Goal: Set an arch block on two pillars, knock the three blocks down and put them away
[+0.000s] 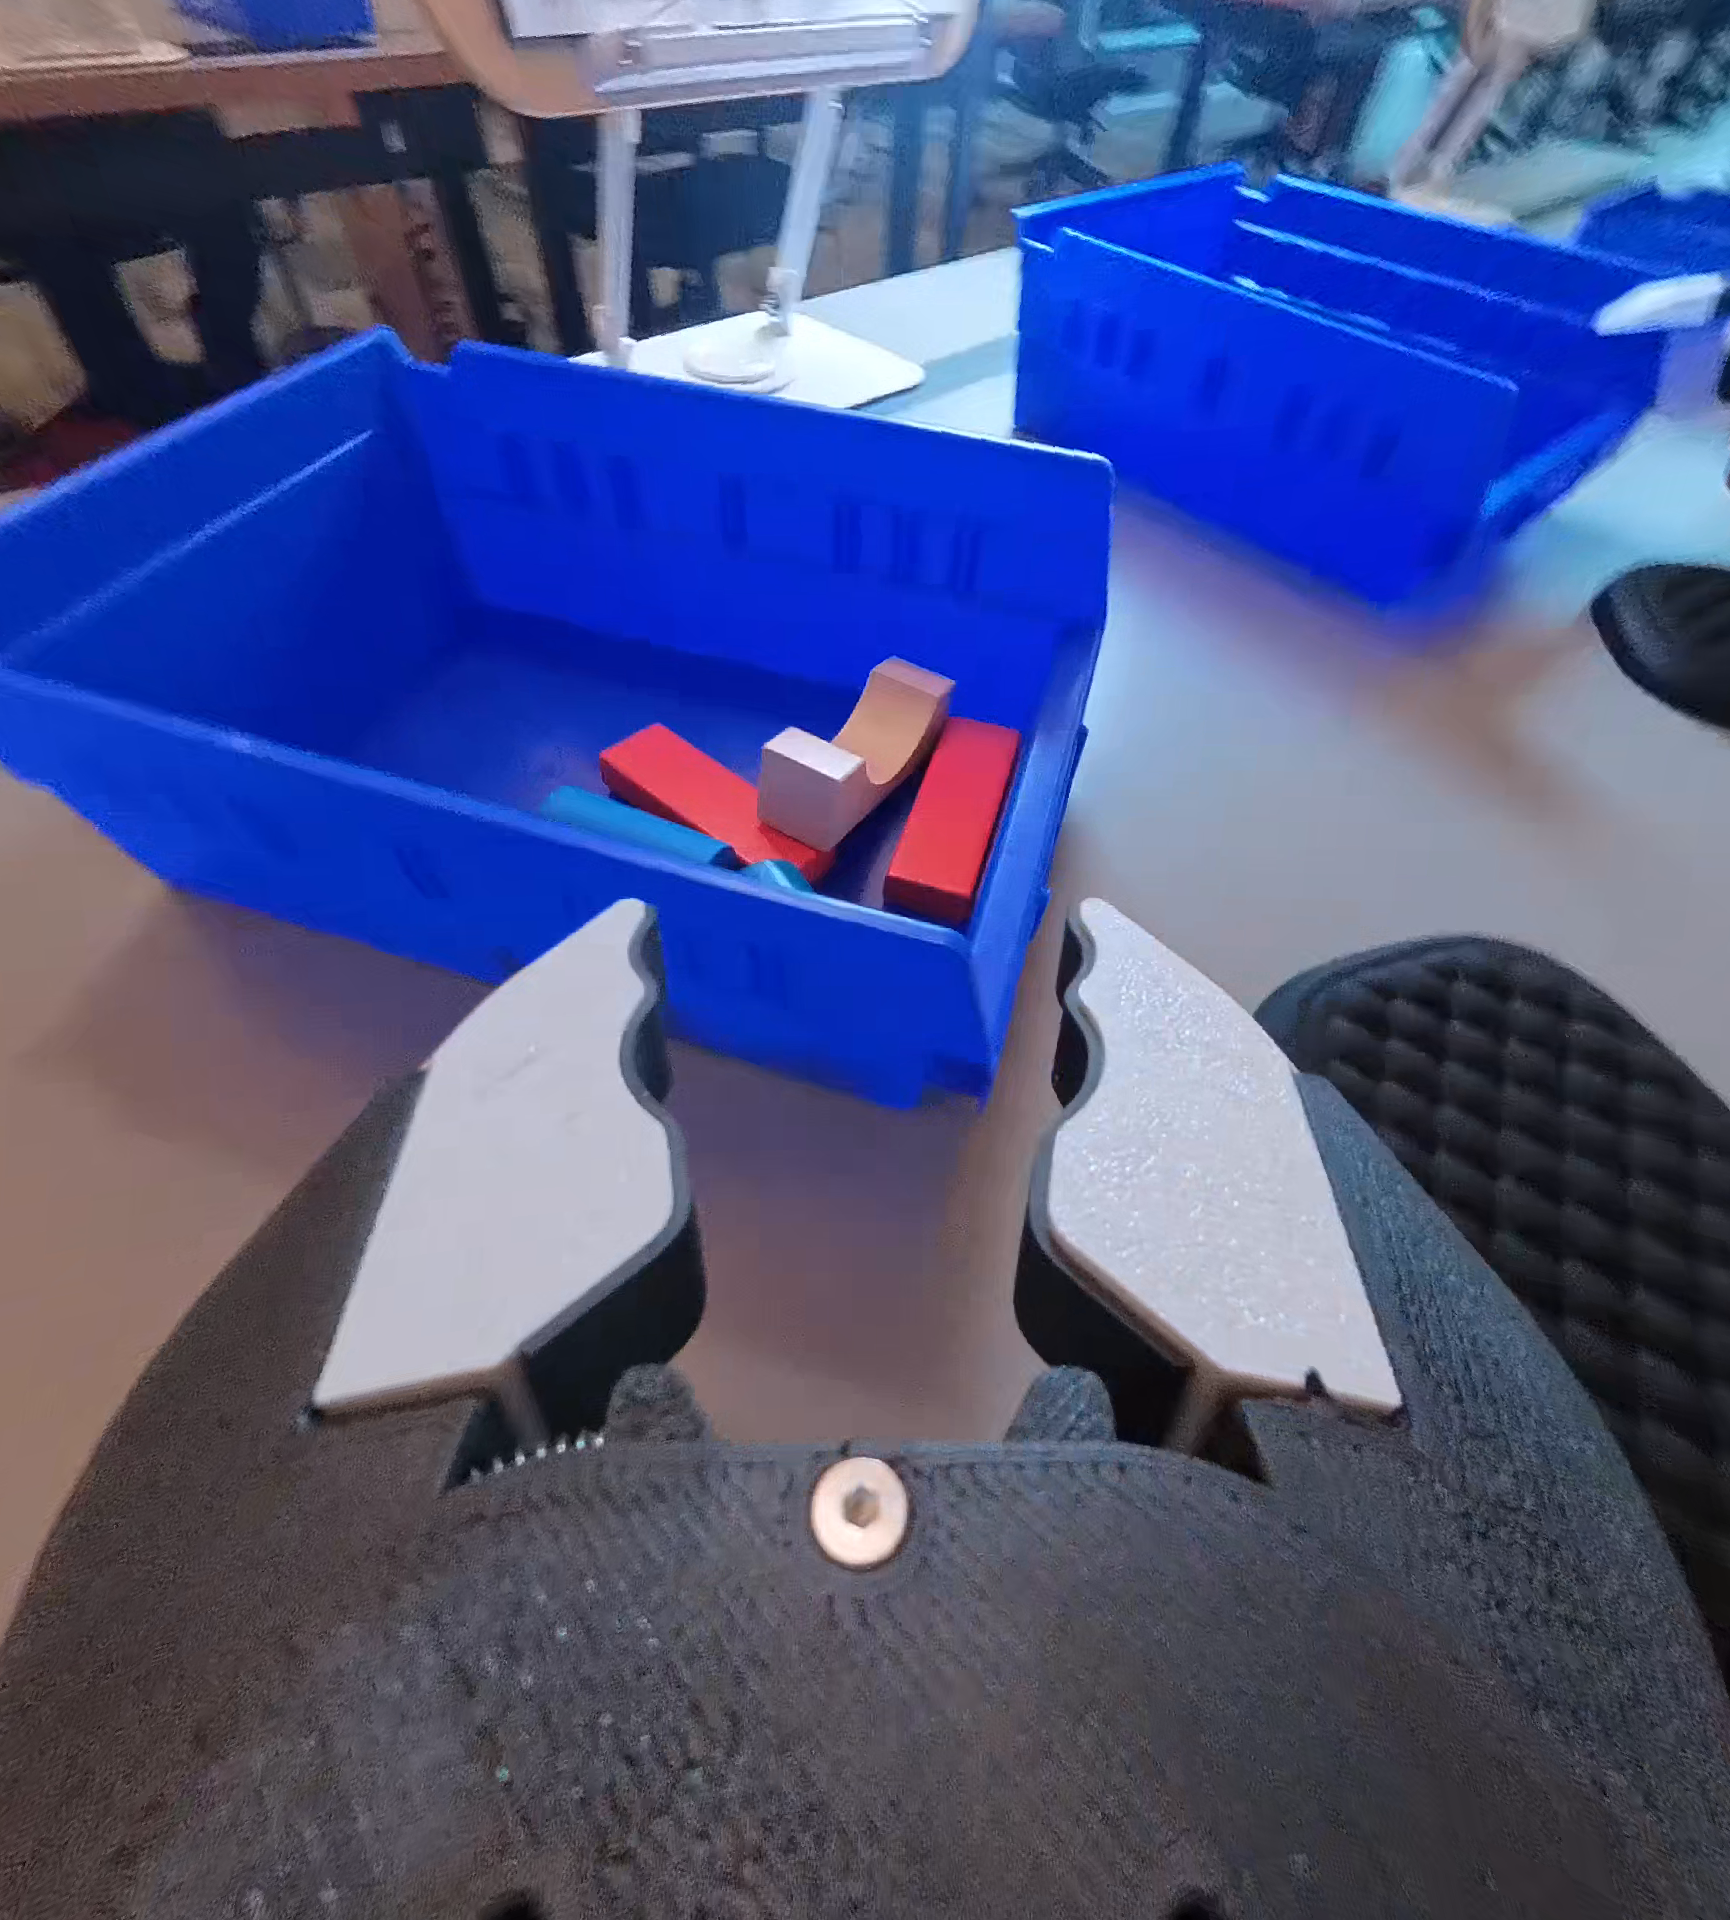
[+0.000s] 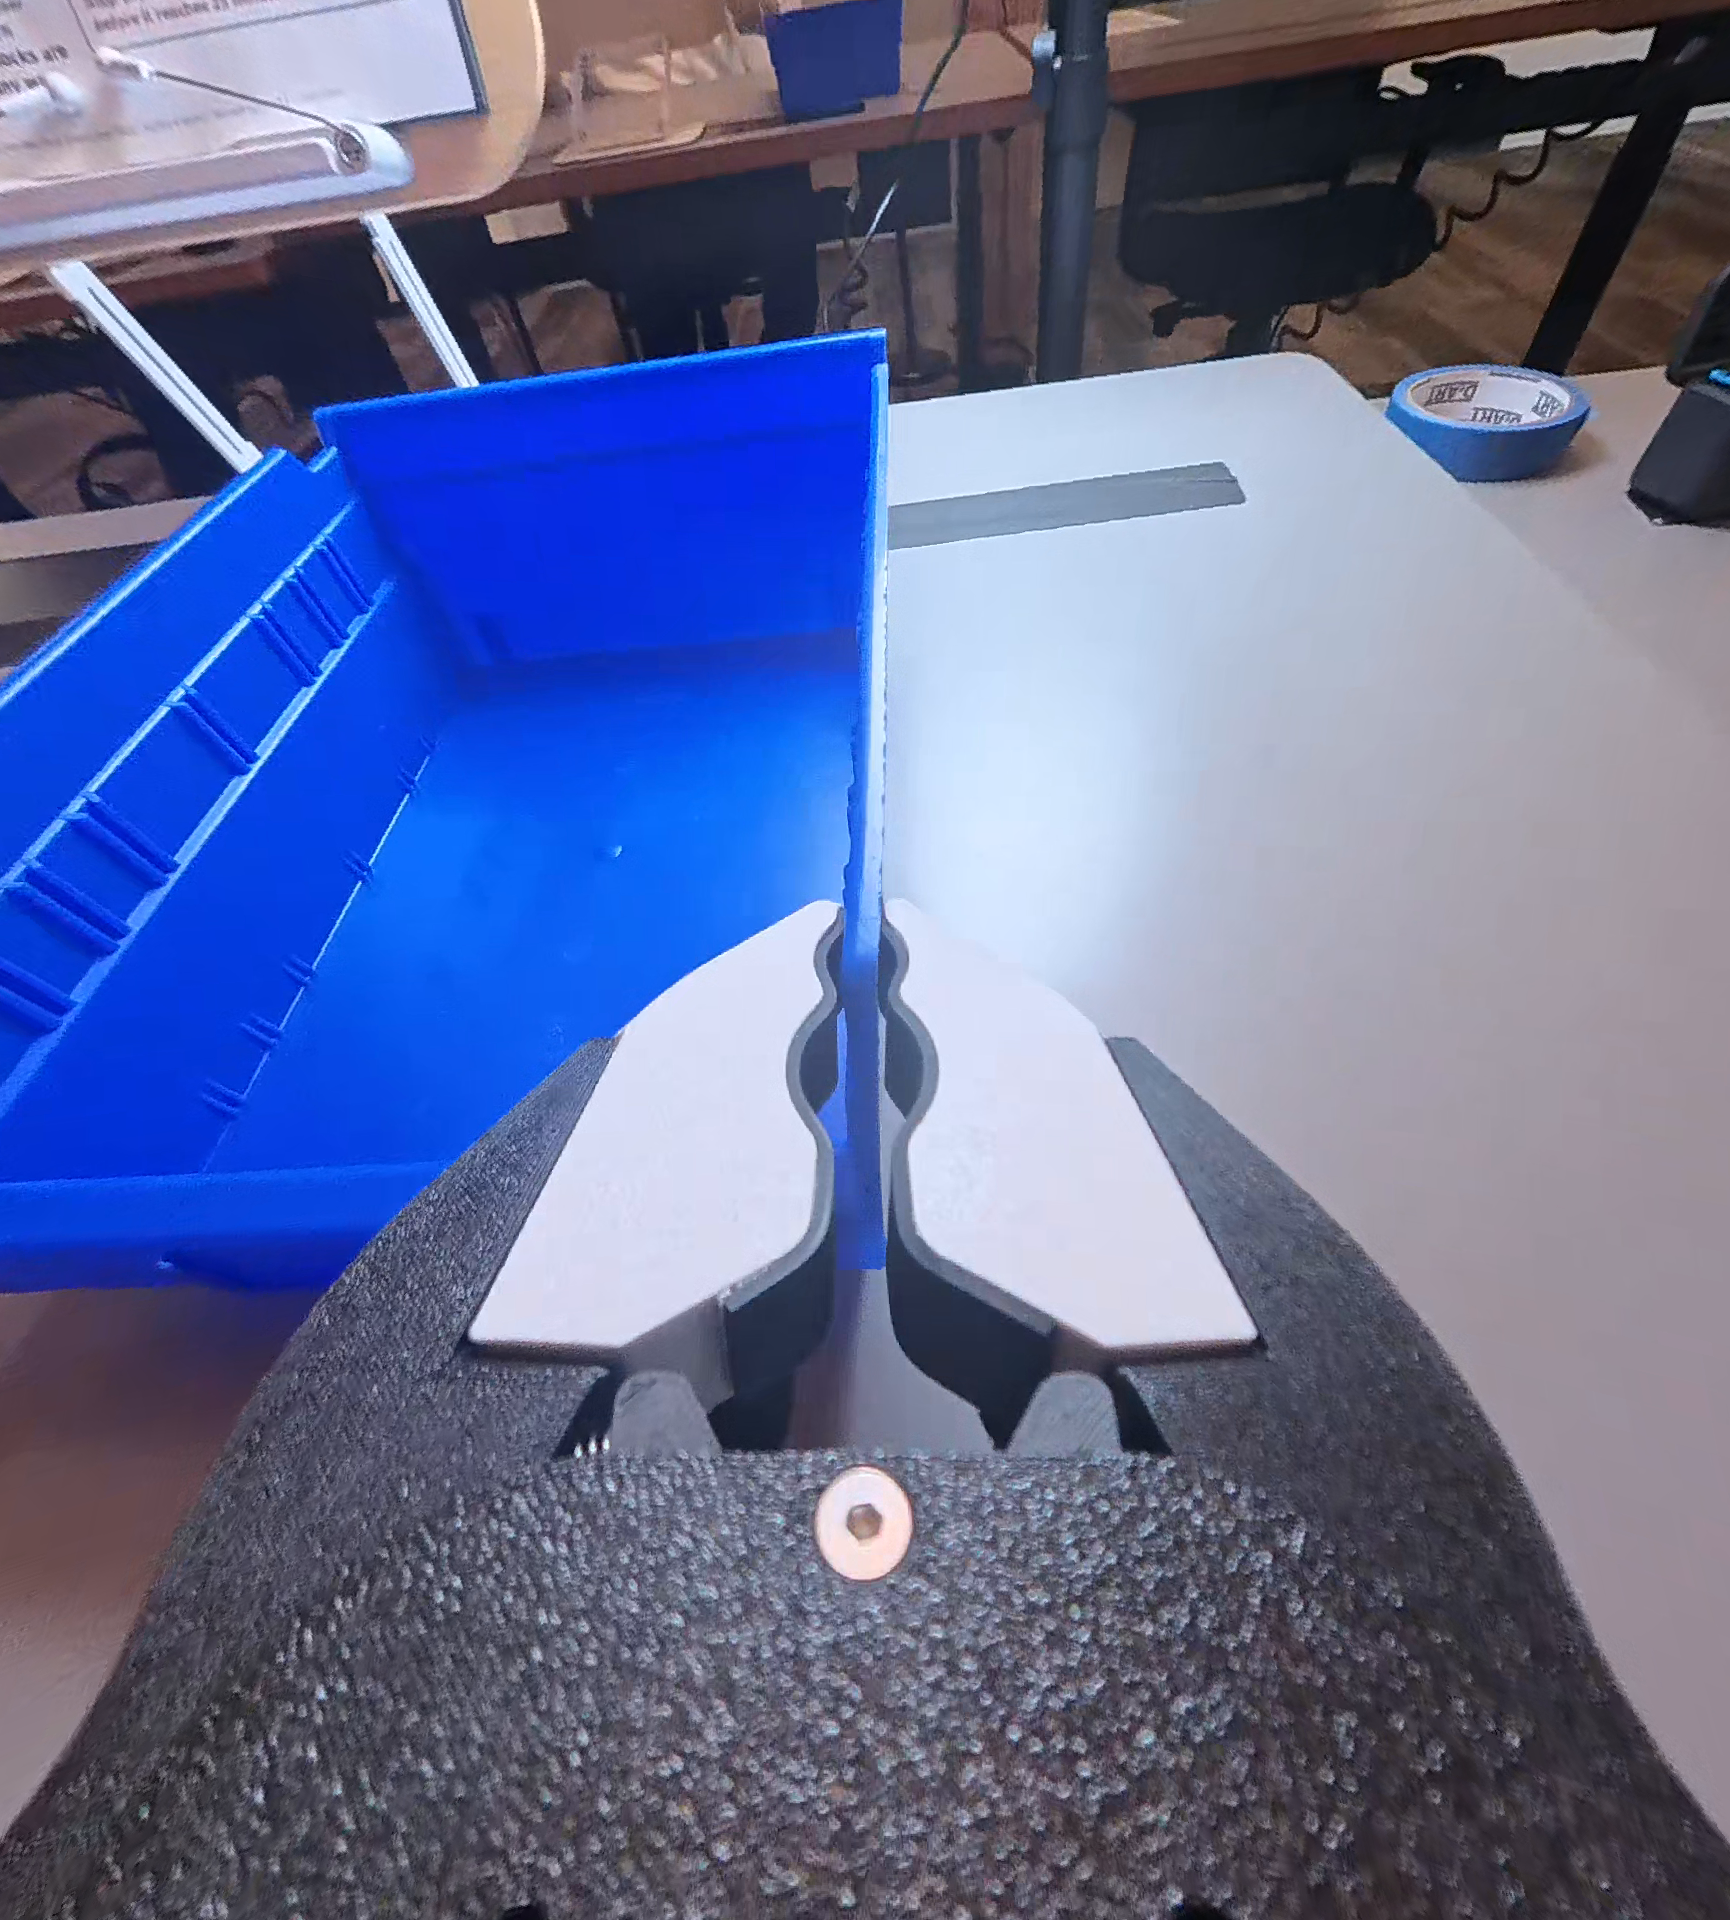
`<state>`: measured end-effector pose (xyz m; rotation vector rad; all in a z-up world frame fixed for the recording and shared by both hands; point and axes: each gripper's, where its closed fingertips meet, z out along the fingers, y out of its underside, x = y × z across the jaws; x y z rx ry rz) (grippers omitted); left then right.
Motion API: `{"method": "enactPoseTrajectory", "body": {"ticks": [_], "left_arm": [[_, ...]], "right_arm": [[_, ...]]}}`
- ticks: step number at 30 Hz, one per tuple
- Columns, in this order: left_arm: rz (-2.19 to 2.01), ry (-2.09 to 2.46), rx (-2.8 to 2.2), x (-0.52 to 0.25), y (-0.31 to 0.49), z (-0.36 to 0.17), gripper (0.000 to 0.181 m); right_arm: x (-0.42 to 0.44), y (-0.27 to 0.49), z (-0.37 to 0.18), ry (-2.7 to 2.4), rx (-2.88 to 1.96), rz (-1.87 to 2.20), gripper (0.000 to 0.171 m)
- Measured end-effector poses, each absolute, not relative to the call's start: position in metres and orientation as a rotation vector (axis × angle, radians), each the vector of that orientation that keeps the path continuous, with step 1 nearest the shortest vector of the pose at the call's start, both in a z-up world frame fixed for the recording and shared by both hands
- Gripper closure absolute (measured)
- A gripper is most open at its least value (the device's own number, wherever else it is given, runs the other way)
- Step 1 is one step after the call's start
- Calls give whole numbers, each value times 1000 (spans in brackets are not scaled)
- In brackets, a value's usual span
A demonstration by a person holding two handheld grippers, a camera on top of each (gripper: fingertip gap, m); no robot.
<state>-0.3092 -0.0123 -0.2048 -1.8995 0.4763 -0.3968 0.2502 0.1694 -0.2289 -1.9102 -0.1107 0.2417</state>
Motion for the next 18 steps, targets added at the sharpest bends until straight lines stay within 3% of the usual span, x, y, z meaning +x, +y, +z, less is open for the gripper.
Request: {"method": "enactPoseTrajectory", "body": {"ticks": [4, 11, 18], "left_arm": [[-297, 305, -1861, -295, -17, -222, 112], [9, 187, -1872, -336, 13, -231, 162], [63, 126, -1857, -356, 14, -235, 167]], "right_arm": [[255, 171, -230, -89, -1906, 229, 169], [277, 174, -228, -6, -1885, 190, 169], [316, 183, -226, 124, -1847, 81, 168]]}}
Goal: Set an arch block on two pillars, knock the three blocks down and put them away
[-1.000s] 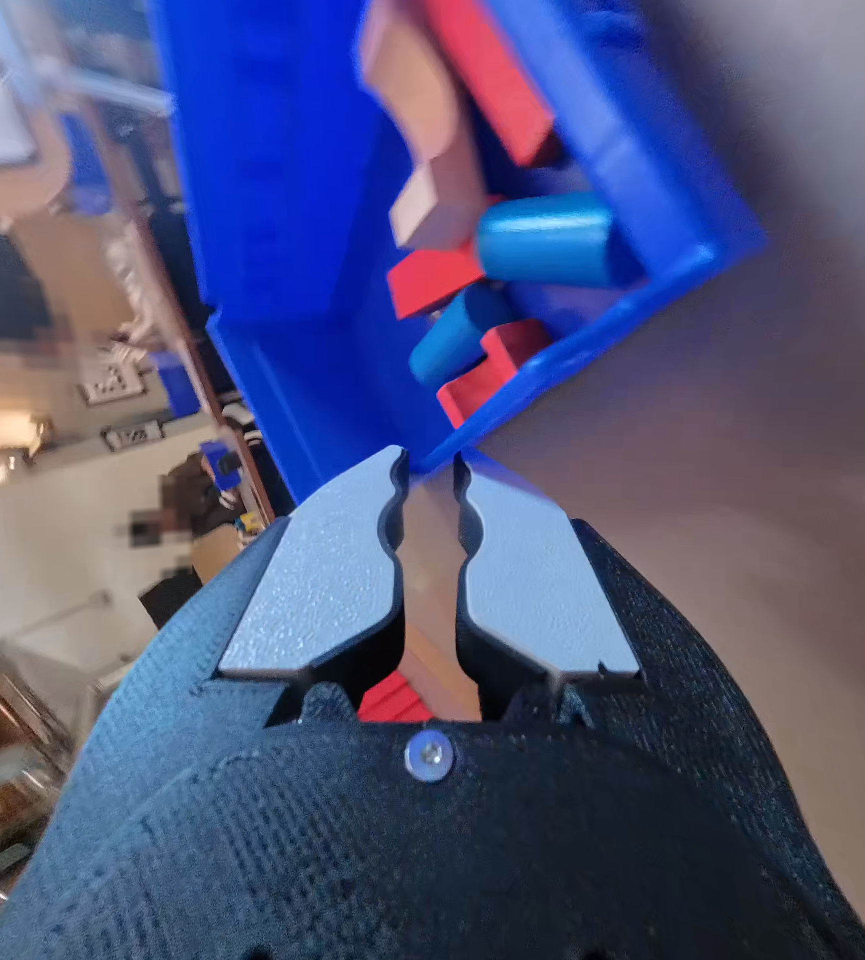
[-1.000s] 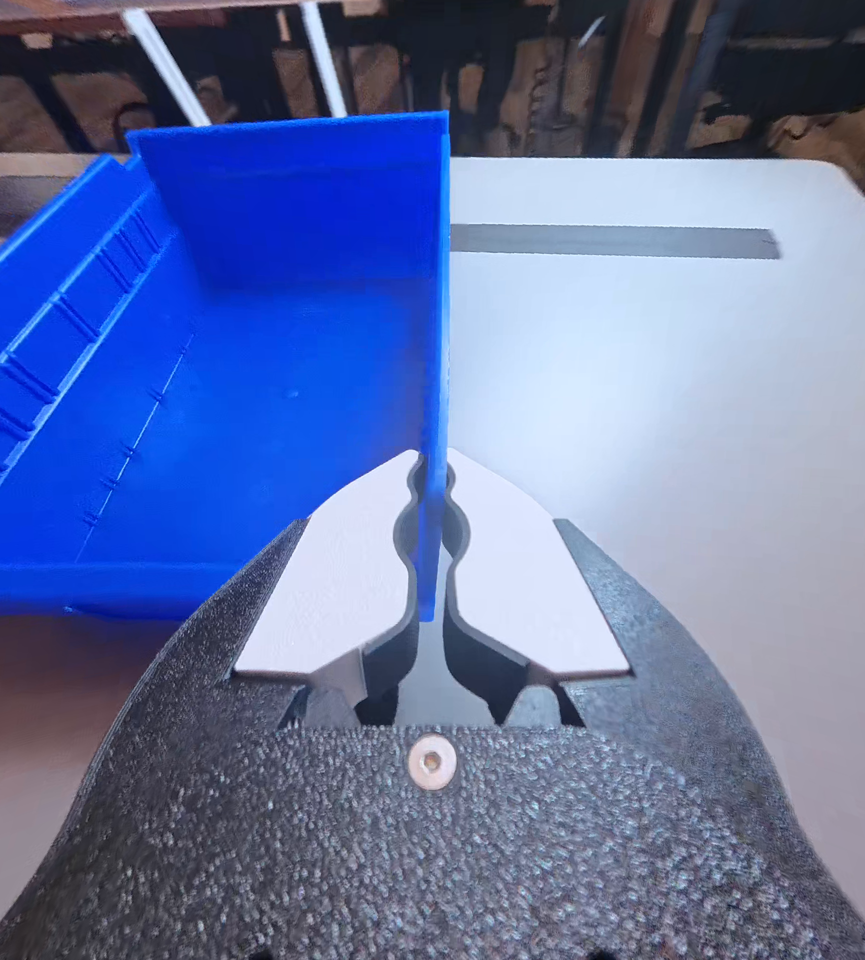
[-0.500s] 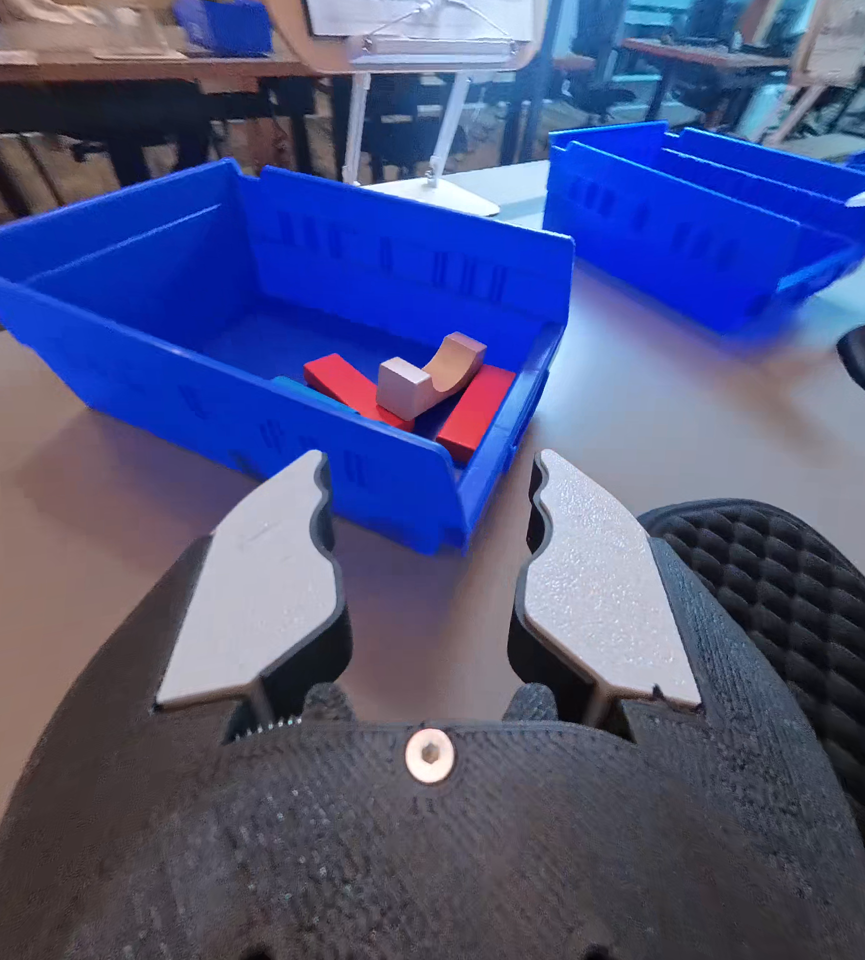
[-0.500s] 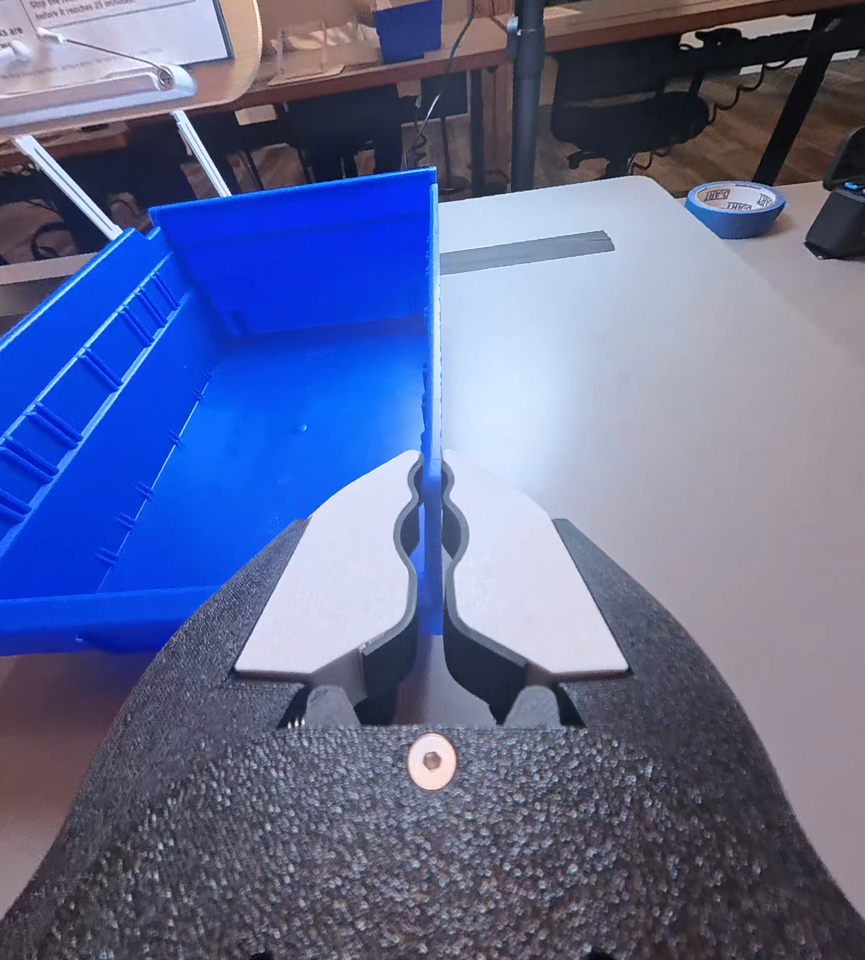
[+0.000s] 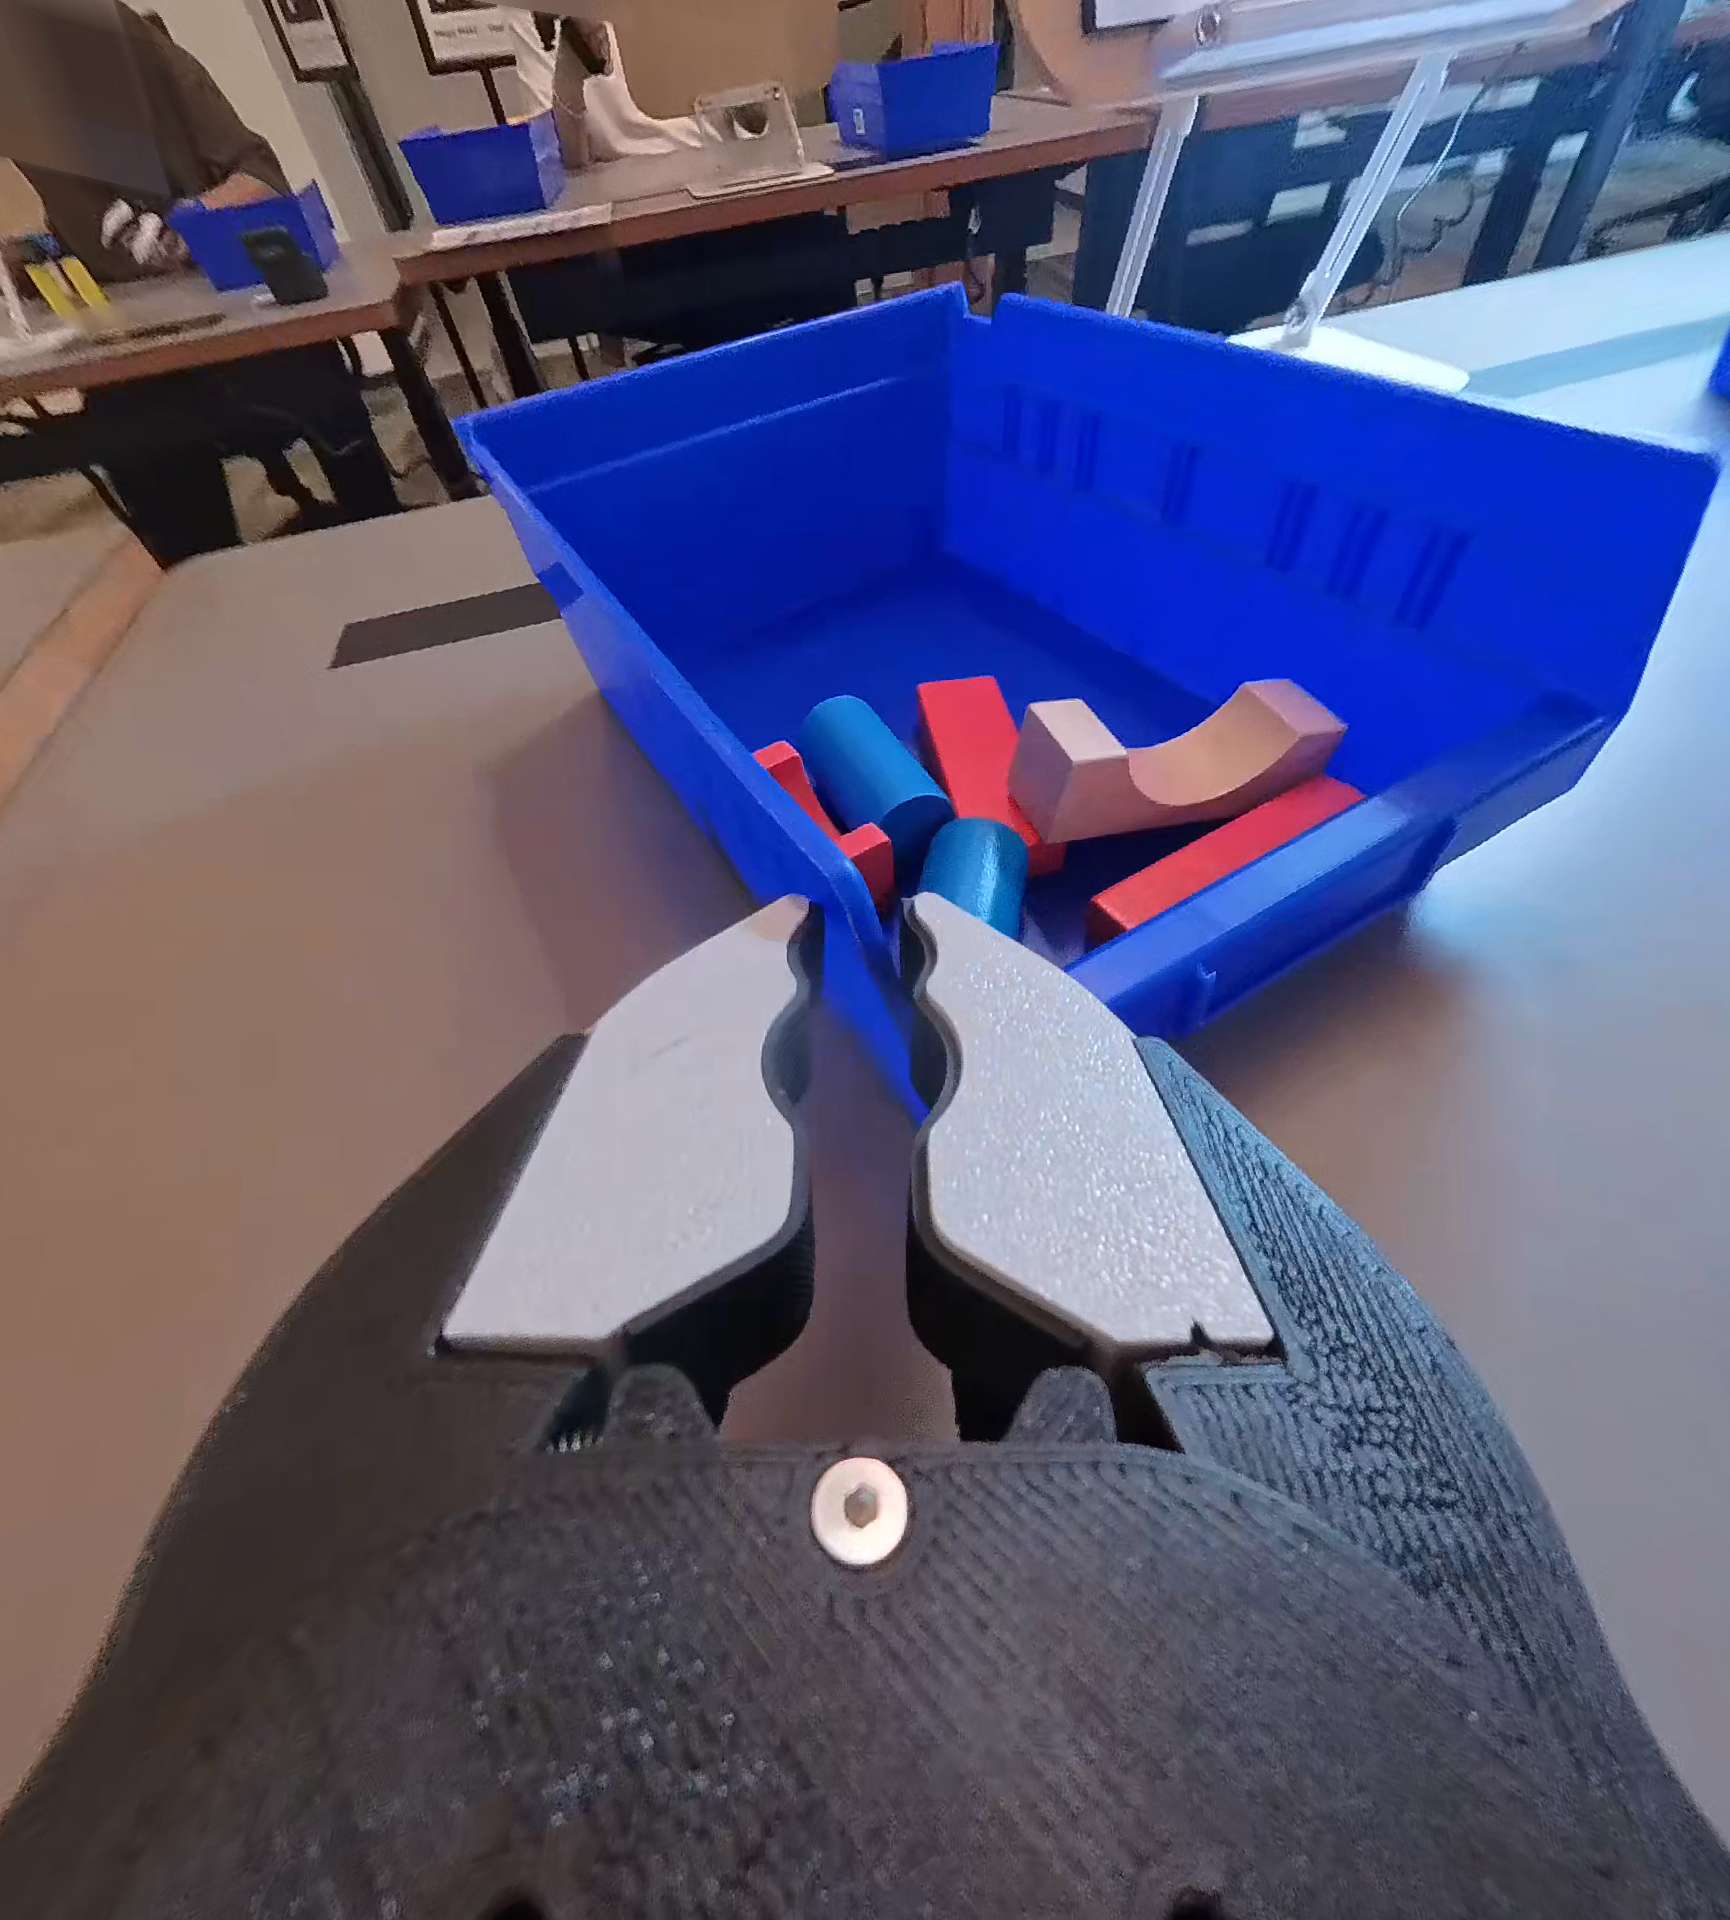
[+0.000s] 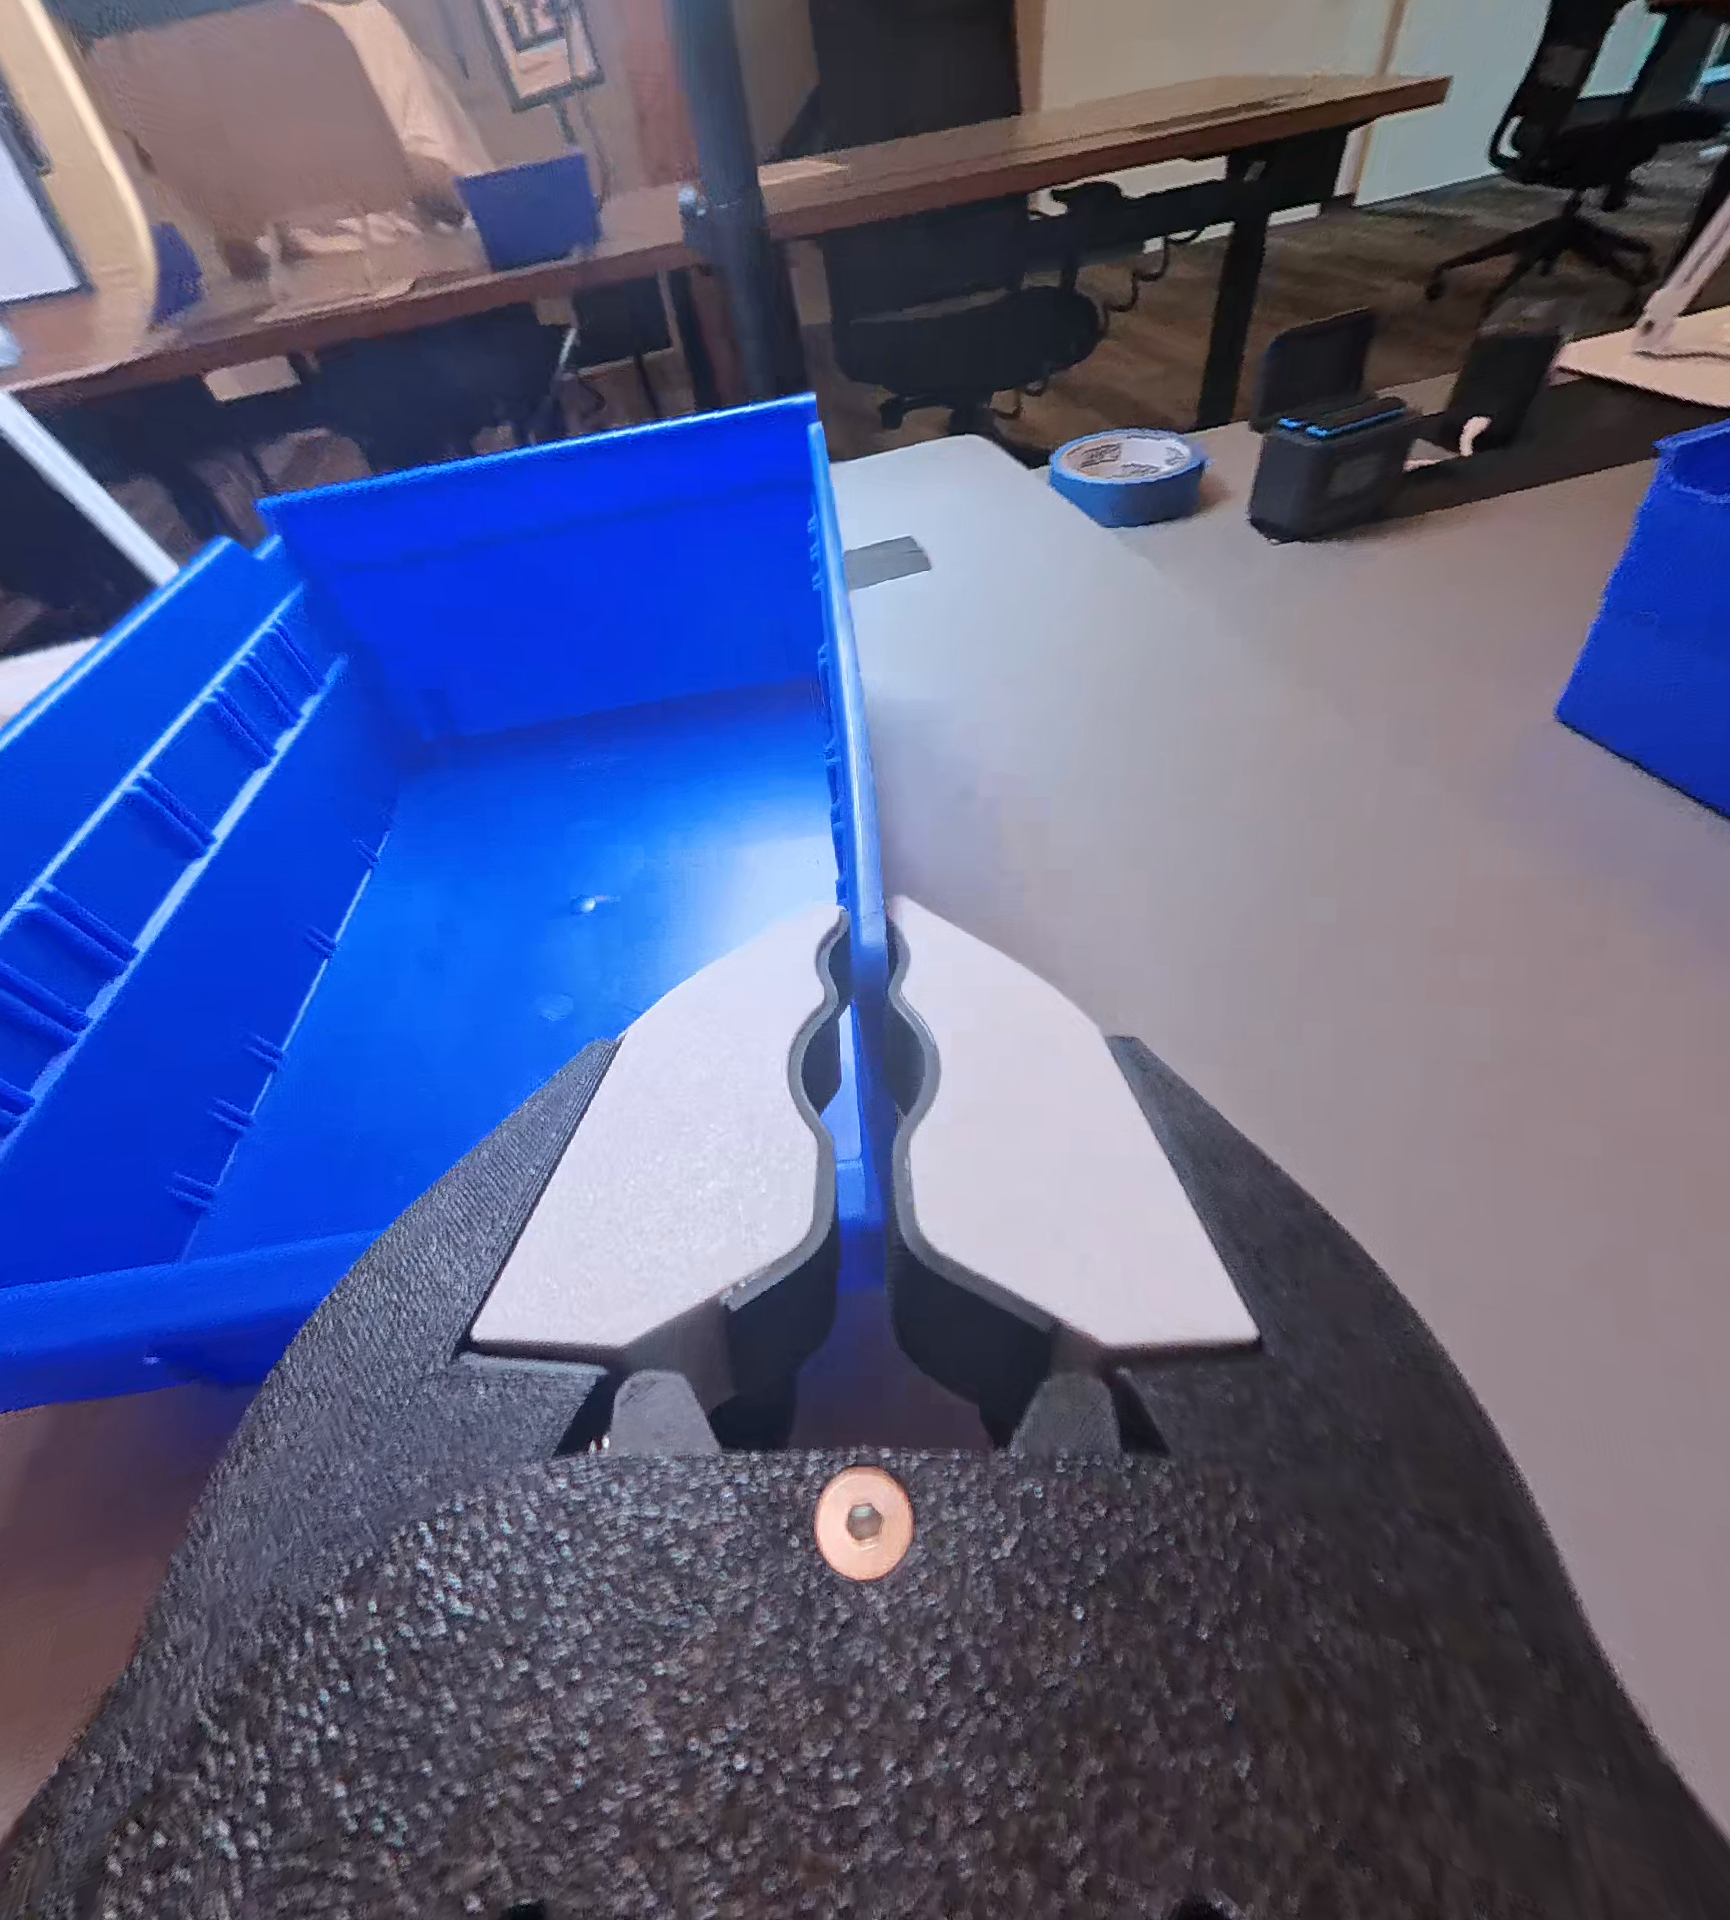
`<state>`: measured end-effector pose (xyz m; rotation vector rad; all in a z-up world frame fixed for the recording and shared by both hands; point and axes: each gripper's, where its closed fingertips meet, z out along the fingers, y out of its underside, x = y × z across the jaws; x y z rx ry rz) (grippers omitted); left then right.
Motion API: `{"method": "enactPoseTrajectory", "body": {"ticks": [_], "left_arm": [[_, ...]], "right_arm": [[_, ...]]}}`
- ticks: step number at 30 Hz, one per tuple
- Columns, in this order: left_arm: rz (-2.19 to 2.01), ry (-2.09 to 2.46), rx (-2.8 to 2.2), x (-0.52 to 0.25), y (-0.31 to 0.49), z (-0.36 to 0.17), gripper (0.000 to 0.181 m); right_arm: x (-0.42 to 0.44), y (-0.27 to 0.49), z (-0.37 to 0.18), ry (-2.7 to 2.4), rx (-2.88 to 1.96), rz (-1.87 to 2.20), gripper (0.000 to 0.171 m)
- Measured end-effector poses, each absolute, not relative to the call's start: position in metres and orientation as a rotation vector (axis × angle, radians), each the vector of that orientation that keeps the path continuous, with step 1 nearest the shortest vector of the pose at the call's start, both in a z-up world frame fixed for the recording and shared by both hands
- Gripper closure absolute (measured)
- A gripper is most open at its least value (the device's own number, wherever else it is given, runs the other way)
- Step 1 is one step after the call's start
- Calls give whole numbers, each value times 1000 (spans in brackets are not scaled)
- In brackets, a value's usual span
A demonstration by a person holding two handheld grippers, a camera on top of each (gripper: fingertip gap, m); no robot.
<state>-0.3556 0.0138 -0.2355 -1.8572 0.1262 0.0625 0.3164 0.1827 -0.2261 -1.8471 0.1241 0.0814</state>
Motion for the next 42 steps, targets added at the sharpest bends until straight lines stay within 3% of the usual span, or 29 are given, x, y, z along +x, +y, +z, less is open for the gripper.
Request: {"method": "enactPoseTrajectory", "body": {"ticks": [4, 9, 13, 21, 35, 42], "left_arm": [[204, 184, -1843, -356, 14, -236, 167], [193, 178, -1833, -356, 14, -236, 167], [195, 189, -1848, -355, 15, -240, 164], [341, 109, -1952, -373, 19, -251, 170], [411, -437, -1907, -504, -30, -243, 176], [381, -272, -1917, -468, -15, -247, 170]], "right_arm": [[325, 185, -232, 138, -1855, -10, 168], [261, 179, -241, -168, -1920, -17, 153], [251, 179, -241, -249, -1913, -70, 151], [313, 196, -241, -11, -1928, -117, 165], [364, 188, -237, 240, -1882, -183, 167], [335, 190, -240, 86, -1892, -190, 162]]}}
